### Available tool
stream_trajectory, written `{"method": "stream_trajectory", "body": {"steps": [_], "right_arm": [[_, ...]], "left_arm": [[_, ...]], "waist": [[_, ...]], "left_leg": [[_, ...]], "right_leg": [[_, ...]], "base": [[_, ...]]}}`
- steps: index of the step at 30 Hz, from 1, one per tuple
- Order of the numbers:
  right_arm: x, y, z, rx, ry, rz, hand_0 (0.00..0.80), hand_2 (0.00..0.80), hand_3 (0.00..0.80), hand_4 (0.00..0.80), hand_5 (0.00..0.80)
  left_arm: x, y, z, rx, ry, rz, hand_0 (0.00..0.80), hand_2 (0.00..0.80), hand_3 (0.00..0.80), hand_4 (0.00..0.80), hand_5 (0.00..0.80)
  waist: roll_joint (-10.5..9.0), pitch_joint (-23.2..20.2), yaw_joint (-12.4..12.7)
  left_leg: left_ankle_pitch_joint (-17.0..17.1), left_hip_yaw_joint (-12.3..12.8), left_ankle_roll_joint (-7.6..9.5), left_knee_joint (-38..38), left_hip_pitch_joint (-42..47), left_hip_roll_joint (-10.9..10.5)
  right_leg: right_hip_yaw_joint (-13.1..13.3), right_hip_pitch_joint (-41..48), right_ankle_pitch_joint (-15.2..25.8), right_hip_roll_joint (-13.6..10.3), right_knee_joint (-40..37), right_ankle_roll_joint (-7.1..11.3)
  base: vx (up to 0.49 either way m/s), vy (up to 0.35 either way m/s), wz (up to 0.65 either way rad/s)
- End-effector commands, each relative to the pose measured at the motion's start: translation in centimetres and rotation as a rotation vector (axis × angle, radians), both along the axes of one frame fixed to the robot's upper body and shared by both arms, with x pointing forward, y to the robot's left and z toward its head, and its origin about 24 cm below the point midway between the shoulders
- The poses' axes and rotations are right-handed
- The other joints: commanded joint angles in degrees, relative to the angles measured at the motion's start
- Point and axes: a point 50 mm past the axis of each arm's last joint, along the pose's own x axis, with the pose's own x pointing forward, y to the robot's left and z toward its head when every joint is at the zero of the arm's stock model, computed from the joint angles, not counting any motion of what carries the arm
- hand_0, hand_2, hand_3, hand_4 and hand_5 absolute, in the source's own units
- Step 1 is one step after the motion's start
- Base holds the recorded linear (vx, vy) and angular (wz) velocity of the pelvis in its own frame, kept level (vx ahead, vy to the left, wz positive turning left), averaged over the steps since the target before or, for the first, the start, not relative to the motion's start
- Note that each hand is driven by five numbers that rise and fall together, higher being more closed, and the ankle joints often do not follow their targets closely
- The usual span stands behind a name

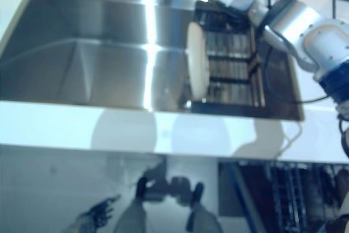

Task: Take plates into dishwasher

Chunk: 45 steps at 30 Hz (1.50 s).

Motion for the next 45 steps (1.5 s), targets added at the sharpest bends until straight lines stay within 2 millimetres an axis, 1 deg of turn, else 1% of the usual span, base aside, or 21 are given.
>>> {"method": "stream_trajectory", "body": {"steps": [1, 4, 13, 26, 37, 45], "right_arm": [[-1.2, 1.1, 3.1, -0.038, -0.102, 0.006, 0.0, 0.0, 0.0, 0.0, 0.0], [-1.3, 1.6, 2.9, -0.055, -0.085, 0.009, 0.0, 0.0, 0.0, 0.0, 0.0], [-1.1, 1.5, 2.3, -0.079, -0.053, 0.0, 0.0, 0.0, 0.0, 0.0, 0.0], [-0.8, 1.6, 1.1, -0.123, 0.003, -0.016, 0.0, 0.0, 0.0, 0.0, 0.0], [-0.9, 1.9, 0.6, -0.141, 0.037, -0.012, 0.0, 0.0, 0.0, 0.0, 0.0], [-0.9, 2.0, -0.1, -0.163, 0.068, -0.01, 0.0, 0.0, 0.0, 0.0, 0.0]], "left_arm": [[0.8, 1.2, 0.7, 0.035, -0.031, 0.014, 0.0, 0.0, 0.0, 0.0, 0.0], [0.7, 1.2, 0.7, 0.034, -0.032, 0.02, 0.0, 0.0, 0.0, 0.0, 0.0], [0.1, 1.6, 0.6, 0.035, -0.032, 0.026, 0.0, 0.0, 0.0, 0.0, 0.0], [0.2, 1.5, 0.6, 0.037, -0.039, 0.021, 0.0, 0.0, 0.0, 0.0, 0.0], [0.3, 1.5, 0.7, 0.033, -0.042, 0.023, 0.0, 0.0, 0.0, 0.0, 0.0], [0.3, 1.5, 0.7, 0.033, -0.042, 0.023, 0.0, 0.0, 0.0, 0.0, 0.0]], "waist": [[-2.96, -0.29, 1.41], [-2.96, -0.01, 1.65], [-3.31, 0.4, 2.05], [-3.41, 0.76, 1.84], [-3.26, 0.96, 1.74], [-3.34, 1.1, 1.73]], "left_leg": [[0.63, 1.81, 2.02, -0.37, -0.91, -1.05], [0.64, 1.79, 2.07, -0.37, -1.11, -1.2], [0.57, 1.77, 2.15, -0.37, -1.28, -1.38], [0.34, 2.27, 2.15, -0.37, -1.09, -1.06], [0.26, 2.55, 2.19, -0.37, -1.14, -1.12], [0.2, 2.62, 2.24, -0.37, -1.05, -1.1]], "right_leg": [[0.65, 1.4, -0.55, -3.88, -0.06, 5.11], [0.44, 1.29, -0.55, -3.95, -0.06, 5.11], [0.03, 1.29, -0.64, -3.95, -0.06, 5.06], [0.2, 1.16, -0.74, -3.79, -0.06, 5.03], [0.22, 1.05, -0.8, -3.87, -0.06, 5.0], [0.22, 1.06, -0.81, -3.85, -0.06, 4.99]], "base": [[0.0, 0.0, 0.0], [0.0, 0.0, 0.0], [0.0, 0.001, 0.04], [0.0, 0.0, 0.0], [0.0, 0.0, 0.0], [0.0, 0.0, 0.0]]}}
